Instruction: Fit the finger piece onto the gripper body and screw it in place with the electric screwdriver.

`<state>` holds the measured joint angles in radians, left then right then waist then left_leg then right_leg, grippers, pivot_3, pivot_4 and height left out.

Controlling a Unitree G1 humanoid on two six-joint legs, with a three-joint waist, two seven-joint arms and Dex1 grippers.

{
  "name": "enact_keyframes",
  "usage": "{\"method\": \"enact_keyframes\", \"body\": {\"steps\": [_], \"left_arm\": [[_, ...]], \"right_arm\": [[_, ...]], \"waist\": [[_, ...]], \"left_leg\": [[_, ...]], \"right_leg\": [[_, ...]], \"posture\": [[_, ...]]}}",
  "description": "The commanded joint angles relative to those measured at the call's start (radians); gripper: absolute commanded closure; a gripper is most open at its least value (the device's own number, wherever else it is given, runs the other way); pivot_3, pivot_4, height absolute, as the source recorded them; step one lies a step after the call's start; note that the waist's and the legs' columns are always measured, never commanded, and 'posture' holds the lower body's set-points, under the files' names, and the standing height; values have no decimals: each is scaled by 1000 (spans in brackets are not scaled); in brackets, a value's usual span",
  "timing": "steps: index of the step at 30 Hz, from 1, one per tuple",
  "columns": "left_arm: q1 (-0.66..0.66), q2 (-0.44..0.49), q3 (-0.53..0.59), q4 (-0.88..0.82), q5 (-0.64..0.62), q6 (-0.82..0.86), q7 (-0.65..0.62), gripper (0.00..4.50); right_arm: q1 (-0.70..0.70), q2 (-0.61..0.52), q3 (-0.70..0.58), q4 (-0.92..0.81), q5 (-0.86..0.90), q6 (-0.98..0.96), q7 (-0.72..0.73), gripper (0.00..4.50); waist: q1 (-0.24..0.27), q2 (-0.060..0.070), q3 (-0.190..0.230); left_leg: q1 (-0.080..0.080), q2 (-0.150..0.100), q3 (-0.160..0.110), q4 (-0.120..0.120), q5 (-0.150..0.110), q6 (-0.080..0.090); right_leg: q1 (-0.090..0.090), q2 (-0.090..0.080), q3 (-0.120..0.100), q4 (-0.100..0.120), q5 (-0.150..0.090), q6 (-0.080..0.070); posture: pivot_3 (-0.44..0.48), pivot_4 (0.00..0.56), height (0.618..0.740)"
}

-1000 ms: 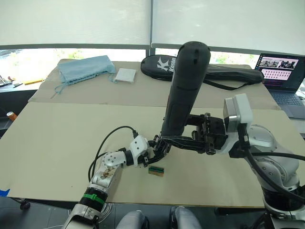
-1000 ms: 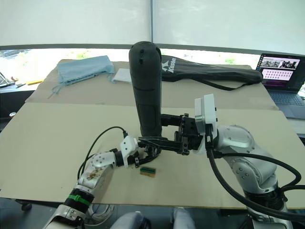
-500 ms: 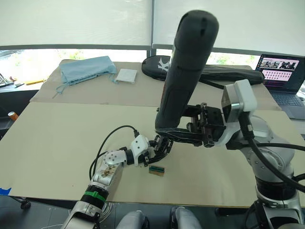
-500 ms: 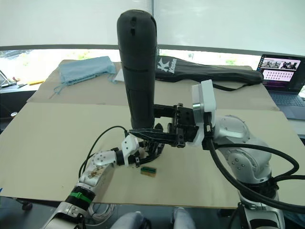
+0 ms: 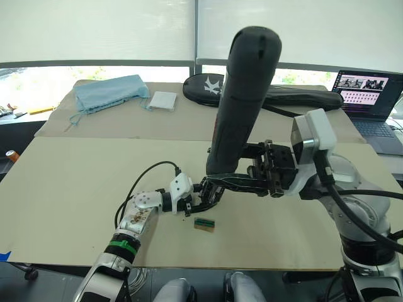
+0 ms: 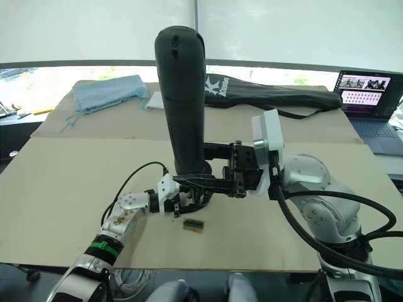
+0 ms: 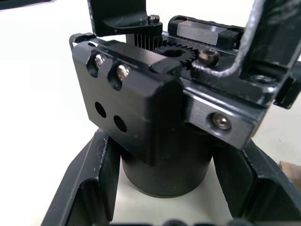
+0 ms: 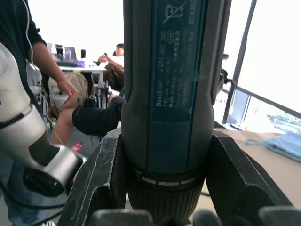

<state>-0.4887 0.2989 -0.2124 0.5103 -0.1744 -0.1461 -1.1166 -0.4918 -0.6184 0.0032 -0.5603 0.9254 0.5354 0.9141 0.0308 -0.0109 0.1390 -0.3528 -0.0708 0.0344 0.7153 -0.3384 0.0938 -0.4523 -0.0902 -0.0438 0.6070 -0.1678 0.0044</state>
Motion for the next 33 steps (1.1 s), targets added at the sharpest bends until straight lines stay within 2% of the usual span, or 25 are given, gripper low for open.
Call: {"method": "enact_keyframes", "body": {"steps": [1, 3, 5, 6, 10, 21, 33], "left_arm": [[16, 45, 7, 135, 38, 51, 2, 2187], [12, 45, 3, 146, 43, 40, 4, 1147], [13, 42, 3, 147, 42, 34, 5, 310], [15, 39, 7, 146, 39, 24, 11, 35], [38, 26, 9, 106, 30, 12, 25, 35], [211, 8, -36, -173, 29, 37, 86, 35], [196, -31, -51, -190, 70, 84, 187, 35]], "right_arm": [[-6, -6, -42, -47, 19, -14, 1, 2582], [-4, -7, -44, -49, 19, -14, -2, 2582], [-1, -7, -46, -51, 19, -13, -5, 2582], [0, -7, -47, -52, 19, -12, -7, 2582], [5, -6, -49, -55, 19, -10, -11, 2582], [14, -8, -53, -57, 23, -8, -17, 2582], [8, -5, -49, -48, 17, -12, -14, 2582]], "waist": [[-9, 0, 0], [-13, -1, 0], [-17, 0, -1], [-18, 0, -1], [-19, 0, -1], [-19, 0, -1], [7, 1, -1]], "left_leg": [[0, 0, 0, 0, 0, 0], [0, 0, 0, 0, 0, 0], [0, 0, 0, 0, 0, 0], [0, 0, 0, 0, 0, 0], [0, 0, 0, -1, 0, 0], [-1, 0, 1, -4, 0, 0], [-1, 0, 0, -4, -1, 2]], "right_leg": [[0, 0, 0, 0, 0, 0], [0, 0, 1, 0, 0, 0], [0, 0, 1, 0, 0, 0], [0, 0, 1, 1, 0, 0], [-1, 0, 1, 1, 0, 0], [-4, 0, 1, -1, 0, 0], [1, 0, -1, -11, 2, 3]], "posture": [[0, 150, 740], [0, 150, 740], [0, 150, 740], [0, 150, 740], [0, 150, 740], [0, 150, 740], [0, 150, 740]]}}
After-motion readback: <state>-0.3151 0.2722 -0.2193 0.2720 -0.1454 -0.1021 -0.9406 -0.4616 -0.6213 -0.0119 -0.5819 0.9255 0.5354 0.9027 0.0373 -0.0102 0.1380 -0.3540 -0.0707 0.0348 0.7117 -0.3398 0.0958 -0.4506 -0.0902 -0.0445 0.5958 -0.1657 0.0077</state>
